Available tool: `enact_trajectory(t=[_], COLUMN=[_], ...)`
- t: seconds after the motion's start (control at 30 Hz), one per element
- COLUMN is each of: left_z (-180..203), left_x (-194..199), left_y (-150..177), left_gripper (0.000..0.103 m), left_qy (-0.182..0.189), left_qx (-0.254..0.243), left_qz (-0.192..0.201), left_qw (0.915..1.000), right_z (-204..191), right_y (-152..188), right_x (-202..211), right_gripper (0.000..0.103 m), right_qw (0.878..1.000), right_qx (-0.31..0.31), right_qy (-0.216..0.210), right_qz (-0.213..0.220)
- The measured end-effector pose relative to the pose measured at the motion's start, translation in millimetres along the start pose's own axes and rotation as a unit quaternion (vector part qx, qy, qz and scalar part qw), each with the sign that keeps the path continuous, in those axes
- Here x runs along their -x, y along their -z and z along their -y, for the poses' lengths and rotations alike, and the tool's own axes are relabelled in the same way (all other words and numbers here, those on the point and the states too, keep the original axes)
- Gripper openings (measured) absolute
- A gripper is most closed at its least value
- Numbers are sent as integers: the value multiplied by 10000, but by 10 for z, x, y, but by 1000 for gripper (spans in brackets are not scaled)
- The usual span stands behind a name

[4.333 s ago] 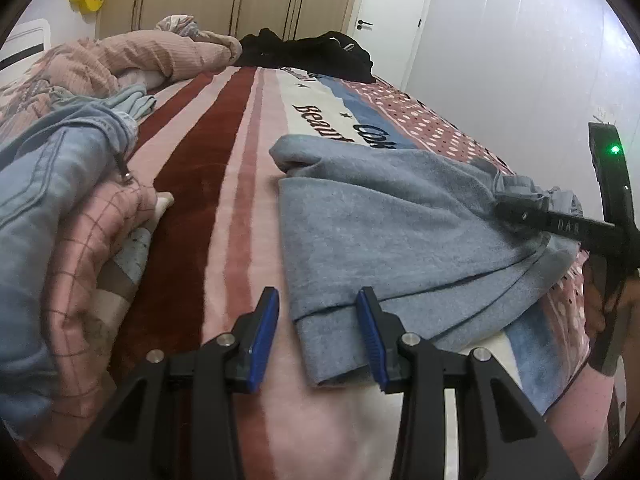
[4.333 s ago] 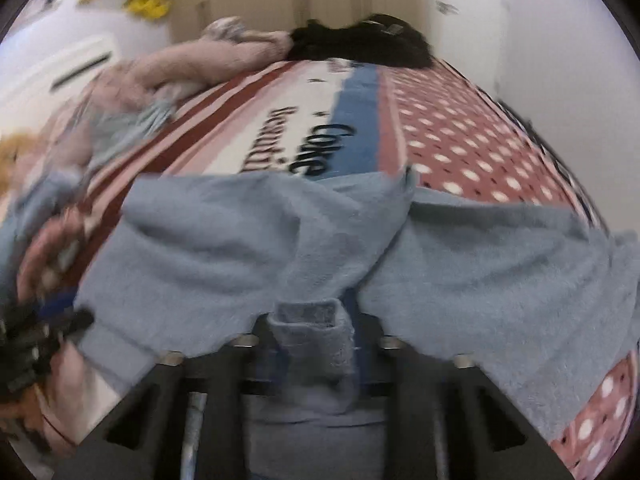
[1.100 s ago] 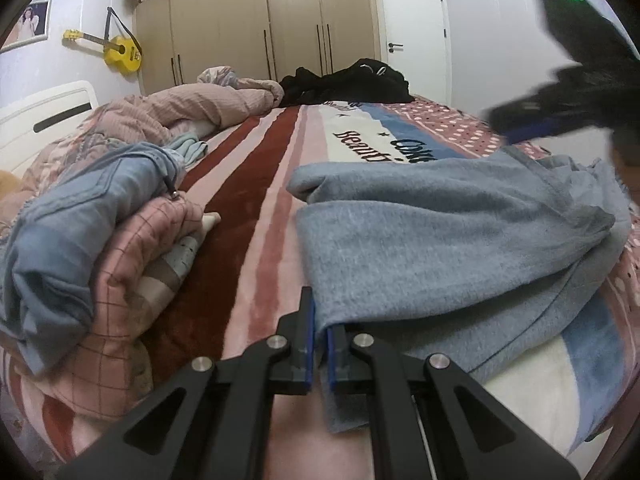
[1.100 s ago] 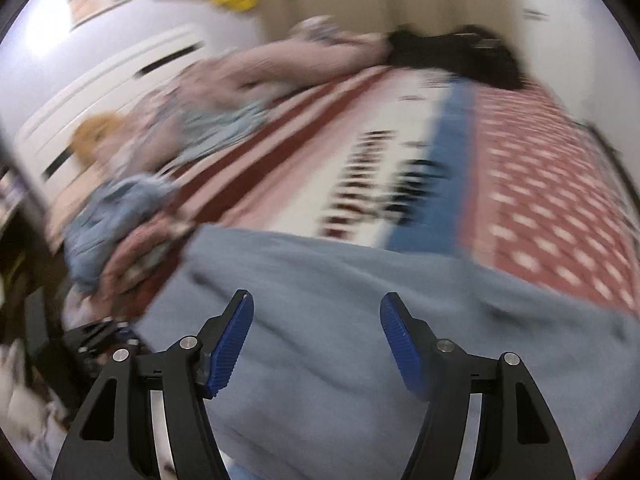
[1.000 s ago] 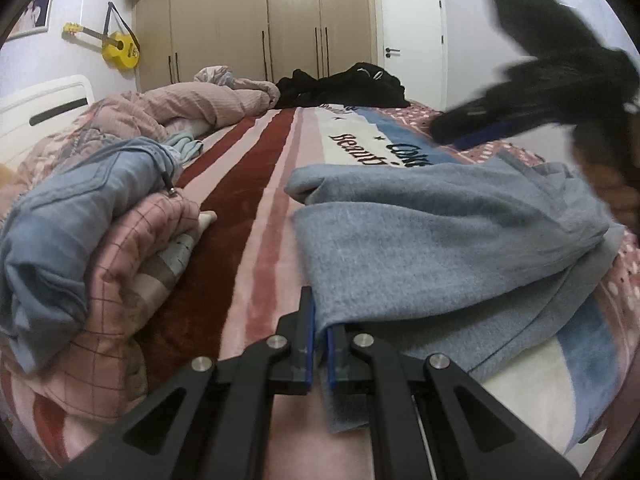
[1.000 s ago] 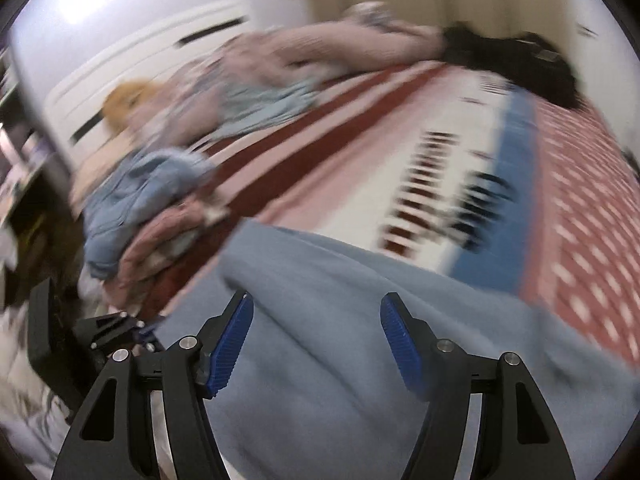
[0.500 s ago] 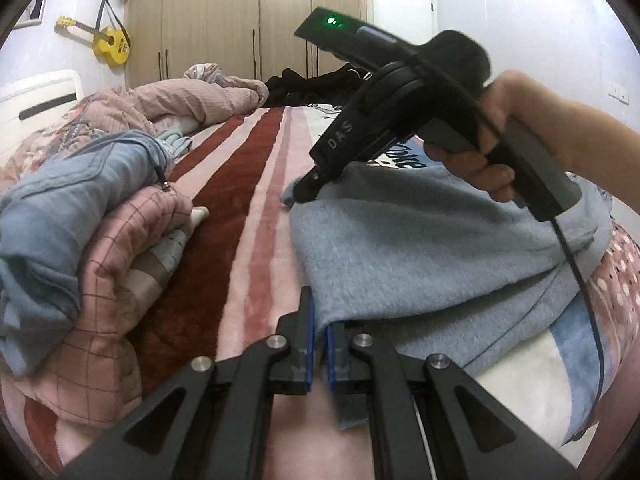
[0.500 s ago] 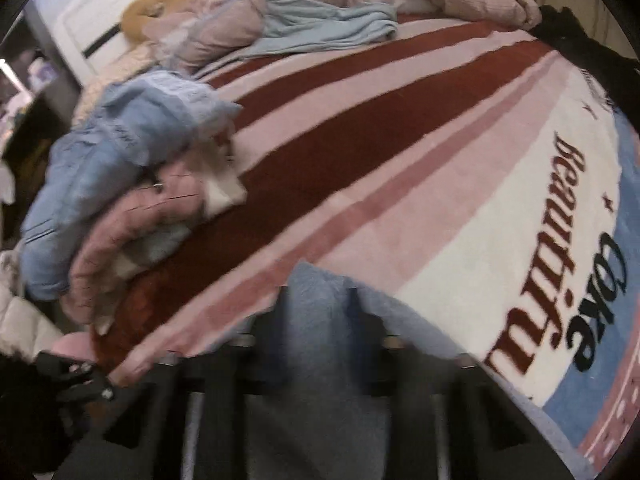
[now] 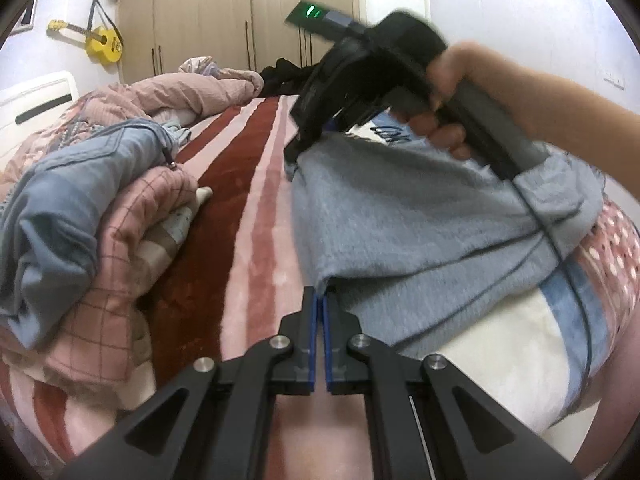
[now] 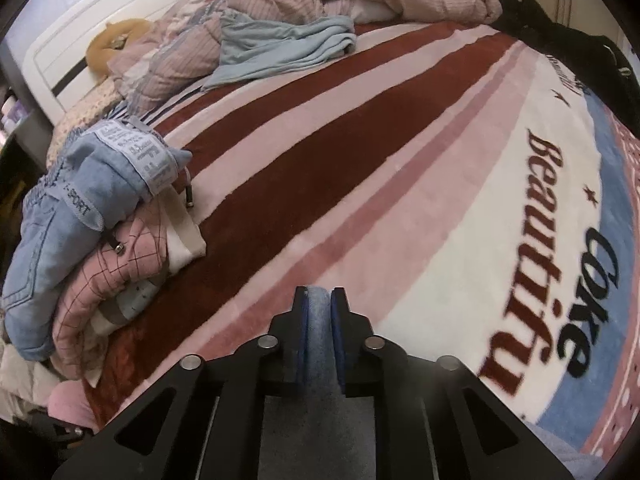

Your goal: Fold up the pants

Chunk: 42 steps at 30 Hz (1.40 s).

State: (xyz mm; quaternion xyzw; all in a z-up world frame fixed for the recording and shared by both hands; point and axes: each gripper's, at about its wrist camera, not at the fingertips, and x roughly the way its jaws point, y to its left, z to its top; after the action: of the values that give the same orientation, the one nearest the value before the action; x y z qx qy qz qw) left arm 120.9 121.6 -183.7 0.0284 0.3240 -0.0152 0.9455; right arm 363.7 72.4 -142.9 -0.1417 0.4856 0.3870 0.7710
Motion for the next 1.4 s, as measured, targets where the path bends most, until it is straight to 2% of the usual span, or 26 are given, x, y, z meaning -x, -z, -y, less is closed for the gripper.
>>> enact_trajectory(t=[0.03,0.07,0.1,0.13,0.17,0.27,0.33,0.4,0.43,0.47,0.5,0.67,0.93,0.97,1.03,1.07,1.13,1.23,1.3,1.4], left_z=[0,0,11,30,63,193,218,219,217,210,202,142,147,134,135,139,157,223,321,438], left_x=[19,35,42,45,38,-76,-151,-202,-211,-207,-189,-34,-18,7,68,108,144,128,87,-25], left_y=[4,3,-7,-17,-33,-91,-143,-217,-242,-261,-271,-156,-18,-25,-21,-14,0,29,44,49], left_gripper=[2,2,9,24,30,33,34,34,30,19,2,1,2,7,42,48,55,69,69,70], left_qy=[10,59,108,95,19,-260,-464,-749,-842,-898,-913,-1087,-888,-861,-857,-813,-454,267,378,234], left_qx=[-3,4,-6,-51,-122,-461,-480,-408,-373,-323,-260,-62,49,44,4,-34,-37,139,40,-79], left_qz=[11,13,2,6,18,-96,-74,11,55,114,146,119,-265,-323,-347,-322,-402,-560,-648,-724], left_qw=[10000,10000,9999,9999,9999,9986,9977,9964,9957,9954,9954,9940,9957,9958,9957,9962,9982,9980,9972,9971], right_z=[10,29,54,72,81,113,149,149,162,170,186,398,770,807,854,879,942,1031,1052,1028], right_y=[10,41,102,177,264,689,1027,1318,1480,1605,1721,2085,2345,2351,2347,2336,2325,2329,2358,2419], right_x=[68,171,312,436,547,918,1136,1281,1350,1403,1440,1559,1641,1621,1591,1581,1561,1535,1564,1641], right_gripper=[27,33,40,43,43,44,44,44,44,44,44,44,44,44,46,48,66,66,66,66], right_qw=[10000,9998,9994,9989,9986,9973,9954,9934,9921,9914,9909,9868,9786,9785,9789,9791,9785,9765,9750,9744], right_qx=[-56,-117,-183,-225,-246,-449,-639,-783,-858,-906,-950,-1243,-1679,-1705,-1680,-1630,-1608,-1704,-1763,-1751], right_qy=[-3,10,67,151,222,165,29,-43,-79,-90,-77,19,83,119,344,509,707,772,730,719], right_qz=[66,161,292,373,423,565,707,840,909,939,954,1042,1188,1156,1114,1100,1077,1070,1142,1214])
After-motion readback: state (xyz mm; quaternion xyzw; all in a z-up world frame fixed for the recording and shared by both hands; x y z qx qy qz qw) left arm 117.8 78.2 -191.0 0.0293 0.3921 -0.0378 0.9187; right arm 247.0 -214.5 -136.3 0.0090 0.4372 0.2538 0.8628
